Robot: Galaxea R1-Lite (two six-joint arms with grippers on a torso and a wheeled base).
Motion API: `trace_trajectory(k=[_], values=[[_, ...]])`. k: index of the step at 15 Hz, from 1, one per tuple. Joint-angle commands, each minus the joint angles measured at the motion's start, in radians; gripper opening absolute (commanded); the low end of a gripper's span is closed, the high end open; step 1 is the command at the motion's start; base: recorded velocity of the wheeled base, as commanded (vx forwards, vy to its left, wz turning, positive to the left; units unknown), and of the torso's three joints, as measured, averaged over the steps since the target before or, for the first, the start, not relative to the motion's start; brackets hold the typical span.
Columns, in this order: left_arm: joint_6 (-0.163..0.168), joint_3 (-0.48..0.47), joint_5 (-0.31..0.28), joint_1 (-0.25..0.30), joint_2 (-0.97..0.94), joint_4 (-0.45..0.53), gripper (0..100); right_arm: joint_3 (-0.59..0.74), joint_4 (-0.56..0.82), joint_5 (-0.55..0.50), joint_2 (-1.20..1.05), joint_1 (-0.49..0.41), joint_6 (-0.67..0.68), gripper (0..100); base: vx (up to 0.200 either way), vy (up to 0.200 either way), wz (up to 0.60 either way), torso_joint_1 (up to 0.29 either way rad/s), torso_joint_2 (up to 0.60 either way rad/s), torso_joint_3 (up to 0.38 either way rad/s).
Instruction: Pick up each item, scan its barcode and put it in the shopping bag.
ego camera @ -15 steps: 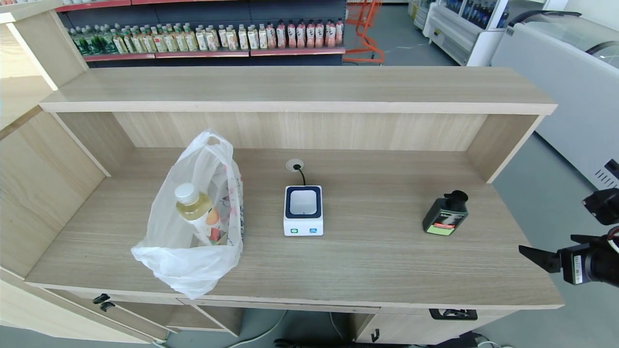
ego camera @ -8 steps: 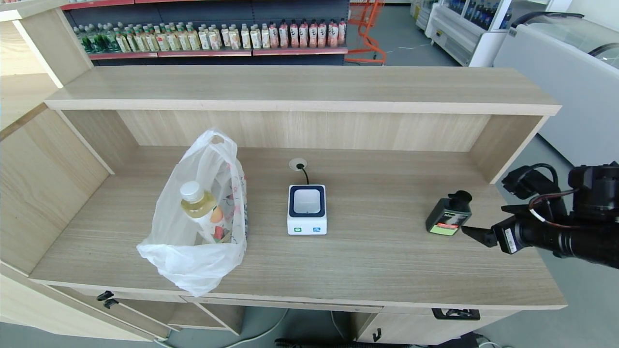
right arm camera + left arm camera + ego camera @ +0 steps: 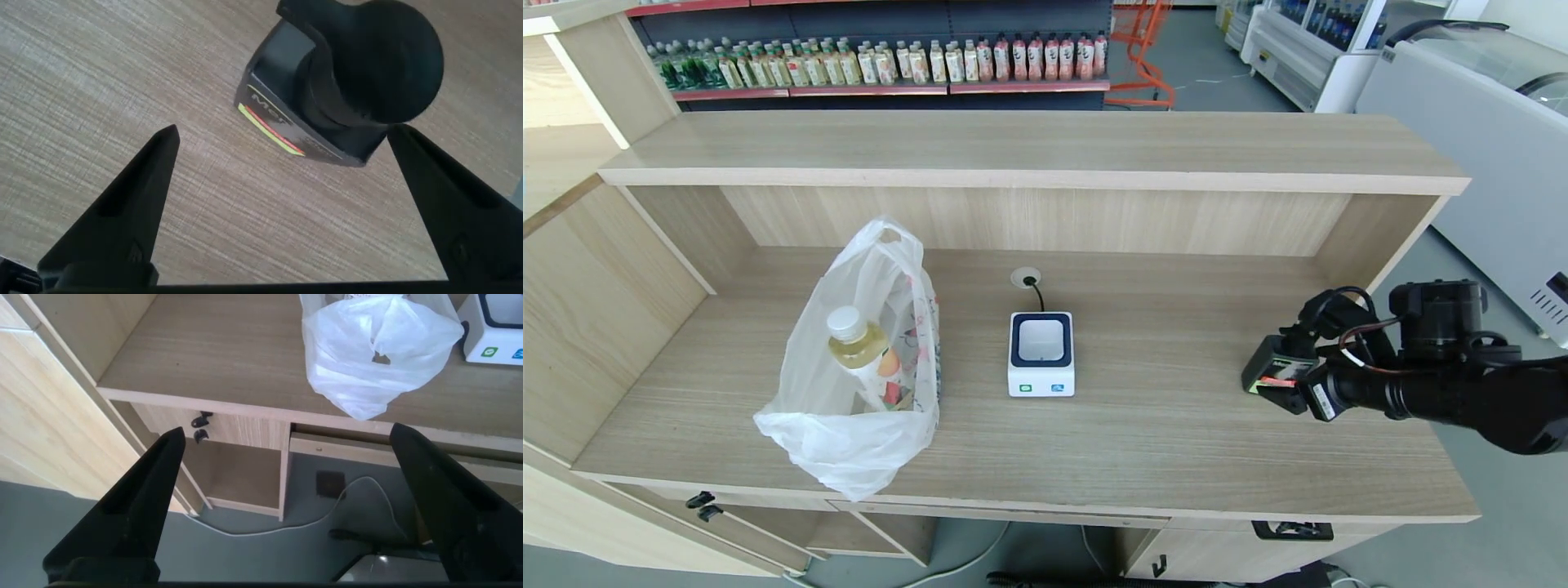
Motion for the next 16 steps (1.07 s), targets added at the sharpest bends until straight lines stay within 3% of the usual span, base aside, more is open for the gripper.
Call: trace_trajectory(k=[1,9,10,16], values=[[0.001,0.0,0.0,0.0,0.0,0.0,100,-0.029,-0.001,0.002,0.05,0.017,-0.002,100,0.0,0.0,0.0,0.0,0.0,0.0],[0.001,0.0,0.0,0.0,0.0,0.0,100,-0.075,-0.071,0.025,0.116,0.054,-0.034,100,0.0,0.0,0.0,0.0,0.0,0.0],[0.001,0.0,0.0,0.0,0.0,0.0,100,-0.072,-0.07,0.029,0.118,0.052,-0.04,0,0.0,0.0,0.0,0.0,0.0,0.0],[0.001,0.0,0.0,0.0,0.0,0.0,100,-0.031,-0.177,0.063,0.07,0.057,-0.04,0,0.0,0.0,0.0,0.0,0.0,0.0]])
